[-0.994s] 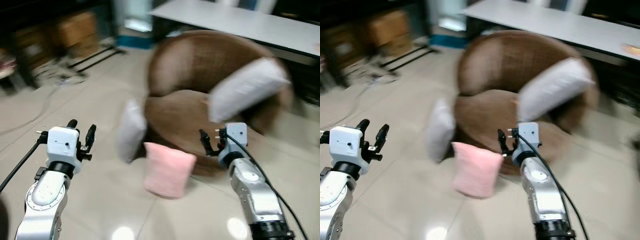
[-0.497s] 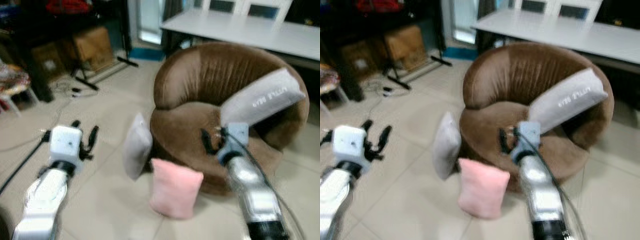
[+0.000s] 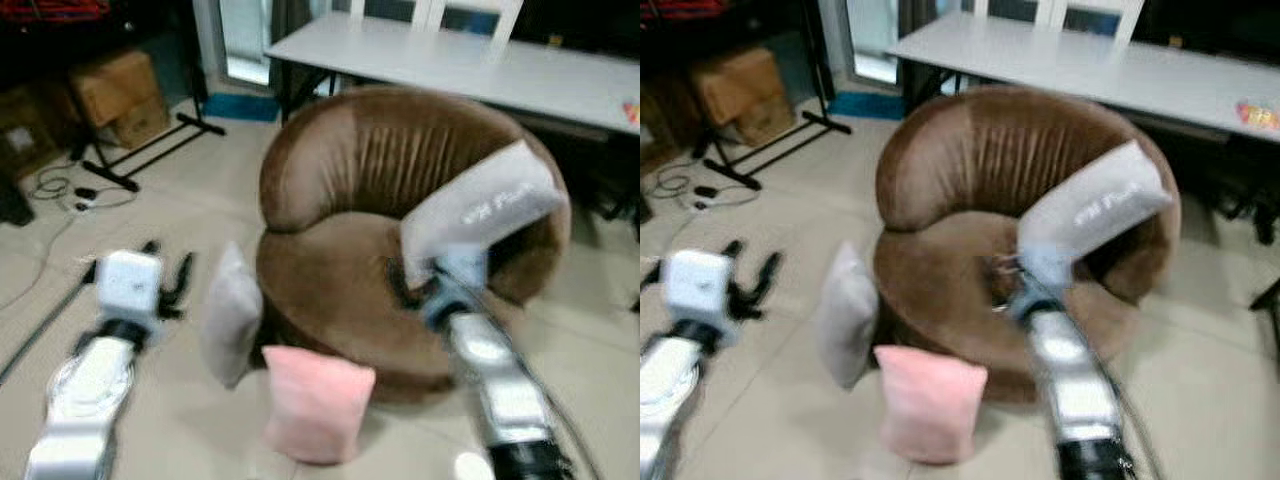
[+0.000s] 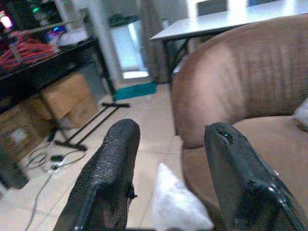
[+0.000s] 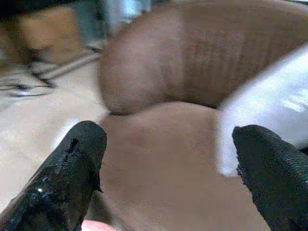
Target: Move the pillow to the sofa from floor
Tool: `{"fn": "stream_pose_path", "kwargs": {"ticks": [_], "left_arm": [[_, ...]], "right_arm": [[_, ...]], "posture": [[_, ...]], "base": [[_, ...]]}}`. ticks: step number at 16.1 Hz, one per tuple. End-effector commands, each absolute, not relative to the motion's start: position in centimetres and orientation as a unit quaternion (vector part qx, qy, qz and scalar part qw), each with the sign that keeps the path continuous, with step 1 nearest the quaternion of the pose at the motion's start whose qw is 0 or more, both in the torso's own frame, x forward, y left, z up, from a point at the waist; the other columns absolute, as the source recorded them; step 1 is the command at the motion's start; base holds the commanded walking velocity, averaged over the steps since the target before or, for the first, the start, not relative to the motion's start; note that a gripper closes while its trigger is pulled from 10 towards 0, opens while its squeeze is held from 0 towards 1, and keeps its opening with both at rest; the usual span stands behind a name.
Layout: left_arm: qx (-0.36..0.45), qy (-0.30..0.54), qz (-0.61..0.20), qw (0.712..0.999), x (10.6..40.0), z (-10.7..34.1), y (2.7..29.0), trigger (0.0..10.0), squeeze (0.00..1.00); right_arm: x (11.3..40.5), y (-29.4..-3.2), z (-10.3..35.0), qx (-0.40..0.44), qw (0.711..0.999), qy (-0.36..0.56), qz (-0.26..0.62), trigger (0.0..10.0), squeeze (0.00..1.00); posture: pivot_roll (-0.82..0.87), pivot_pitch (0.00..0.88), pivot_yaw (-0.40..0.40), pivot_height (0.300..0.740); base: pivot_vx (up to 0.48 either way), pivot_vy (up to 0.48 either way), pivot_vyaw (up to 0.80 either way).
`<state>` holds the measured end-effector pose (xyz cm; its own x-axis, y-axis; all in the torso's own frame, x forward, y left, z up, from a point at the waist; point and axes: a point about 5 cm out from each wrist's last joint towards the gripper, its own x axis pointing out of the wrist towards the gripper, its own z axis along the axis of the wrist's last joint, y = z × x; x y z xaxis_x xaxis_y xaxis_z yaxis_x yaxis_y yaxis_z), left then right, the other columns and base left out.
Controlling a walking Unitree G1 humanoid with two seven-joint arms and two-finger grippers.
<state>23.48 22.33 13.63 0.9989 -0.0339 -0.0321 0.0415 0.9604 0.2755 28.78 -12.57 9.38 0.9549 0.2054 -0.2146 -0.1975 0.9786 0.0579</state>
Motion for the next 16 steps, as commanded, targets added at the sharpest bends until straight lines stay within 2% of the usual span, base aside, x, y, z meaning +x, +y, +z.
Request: {"fn": "stream_pose_path", "kwargs": {"ticks": [1,2,6,10,16], "left_arm": [[0.138,0.005,-0.028,0.99,23.66,13.89,21.69,10.0,0.0],[0.137,0.004,-0.027,0.99,23.7,13.89,21.65,10.0,0.0],[0.137,0.003,-0.025,0.99,23.7,13.87,21.63,10.0,0.0],[0.144,0.007,-0.028,0.989,23.66,13.7,21.39,10.0,0.0],[0.166,-0.009,0.0,0.986,23.31,14.04,22.16,10.0,0.0]], "right_arm": [[28.82,-13.79,9.6,0.012,0.99,0.107,0.09,10.0,1.0],[28.7,-13.18,9.43,-0.008,0.986,0.111,0.126,10.0,1.0],[28.7,-13.31,9.11,0.004,0.986,0.123,0.115,10.0,1.0],[28.51,-13.29,8.9,-0.012,0.984,0.127,0.124,10.0,1.0],[28.32,-13.65,8.66,0.0,0.986,0.125,0.113,10.0,1.0]], "posture": [[0.04,0.0,-0.02,0.74],[0.04,0.0,-0.025,0.74],[0.05,0.0,-0.033,0.74],[0.05,0.0,-0.037,0.74],[0.05,0.0,-0.049,0.676]], "base": [[0.349,0.0,0.0],[0.349,0.0,0.0],[0.328,0.0,0.2],[0.0,0.0,0.0],[0.0,0.0,0.0]]}}
